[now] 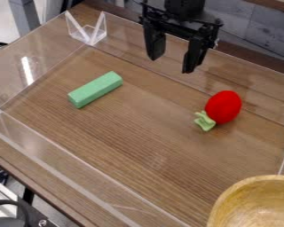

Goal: Move the red fruit to the left

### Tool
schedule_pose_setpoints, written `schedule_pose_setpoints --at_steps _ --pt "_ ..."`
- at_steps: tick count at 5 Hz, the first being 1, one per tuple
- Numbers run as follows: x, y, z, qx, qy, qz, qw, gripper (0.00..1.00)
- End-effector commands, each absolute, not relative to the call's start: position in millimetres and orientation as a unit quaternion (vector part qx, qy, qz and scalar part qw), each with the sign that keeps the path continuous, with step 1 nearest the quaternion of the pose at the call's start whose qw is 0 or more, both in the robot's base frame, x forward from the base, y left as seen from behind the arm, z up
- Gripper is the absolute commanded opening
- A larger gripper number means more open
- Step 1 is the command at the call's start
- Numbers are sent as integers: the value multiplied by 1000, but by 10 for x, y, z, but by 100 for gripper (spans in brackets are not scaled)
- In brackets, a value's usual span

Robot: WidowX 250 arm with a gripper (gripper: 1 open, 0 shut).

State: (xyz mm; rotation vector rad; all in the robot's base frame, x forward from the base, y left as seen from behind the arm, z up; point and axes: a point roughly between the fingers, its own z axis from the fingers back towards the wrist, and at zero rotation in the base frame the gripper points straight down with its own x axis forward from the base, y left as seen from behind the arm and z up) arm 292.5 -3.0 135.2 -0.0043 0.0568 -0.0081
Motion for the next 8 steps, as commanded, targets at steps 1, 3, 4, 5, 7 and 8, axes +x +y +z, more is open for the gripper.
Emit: schedule_pose_setpoints --at_steps 1,3,4,5,7,8 --pt "2959 -103 1259 -4 38 -22 999 100" --pt "3239 -528 1053 -2 40 -99 994 100" --pt "3322 -692 942 1 44 -123 991 100" --pt "3396 -771 819 5 48 -133 990 100" --pt "3456 -892 635 13 57 -162 985 100" --pt "3489 -921 569 15 61 -172 983 100"
